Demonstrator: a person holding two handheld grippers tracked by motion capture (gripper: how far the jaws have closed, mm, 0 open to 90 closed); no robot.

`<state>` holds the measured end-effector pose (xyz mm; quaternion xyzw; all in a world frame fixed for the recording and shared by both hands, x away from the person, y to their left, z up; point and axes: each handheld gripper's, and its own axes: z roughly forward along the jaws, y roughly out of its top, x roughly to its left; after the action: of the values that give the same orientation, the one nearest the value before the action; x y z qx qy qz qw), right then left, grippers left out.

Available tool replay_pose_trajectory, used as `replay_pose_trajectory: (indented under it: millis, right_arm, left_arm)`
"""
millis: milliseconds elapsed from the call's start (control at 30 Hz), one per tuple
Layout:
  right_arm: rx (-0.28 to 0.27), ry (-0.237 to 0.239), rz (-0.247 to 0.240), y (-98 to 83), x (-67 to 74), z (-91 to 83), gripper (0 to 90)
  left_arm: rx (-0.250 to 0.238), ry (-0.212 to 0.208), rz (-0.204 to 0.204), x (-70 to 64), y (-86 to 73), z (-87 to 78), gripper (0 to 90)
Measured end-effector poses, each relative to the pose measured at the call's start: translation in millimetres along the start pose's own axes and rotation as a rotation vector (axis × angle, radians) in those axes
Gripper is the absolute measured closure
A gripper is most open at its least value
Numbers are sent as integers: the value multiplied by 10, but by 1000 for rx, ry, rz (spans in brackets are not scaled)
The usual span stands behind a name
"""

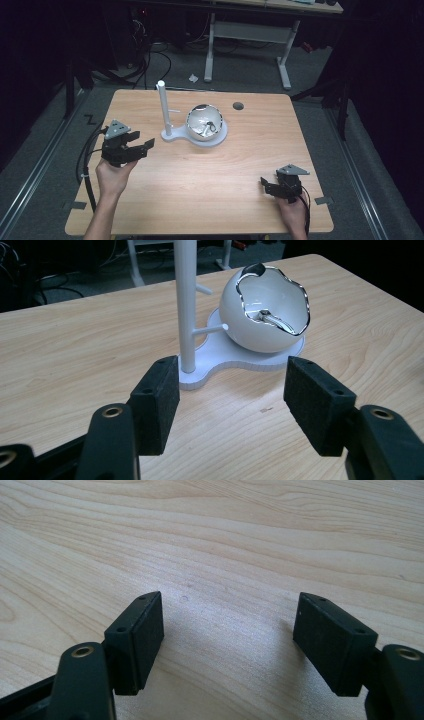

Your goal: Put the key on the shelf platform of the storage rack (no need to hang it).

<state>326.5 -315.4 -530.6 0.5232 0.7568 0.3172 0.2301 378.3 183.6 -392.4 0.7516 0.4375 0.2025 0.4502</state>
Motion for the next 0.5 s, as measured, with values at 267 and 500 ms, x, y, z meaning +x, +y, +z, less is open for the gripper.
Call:
replay_pose_trajectory:
  millis: [267,500]
  right_arm:
    - [0,0,0,0,0,0,286]
    - [0,0,-1,0,0,0,286]
  left_arm:
    - [-22,13,-13,5,-85,-70,401]
    - [-38,20,-19,-18,-167,-108,401]
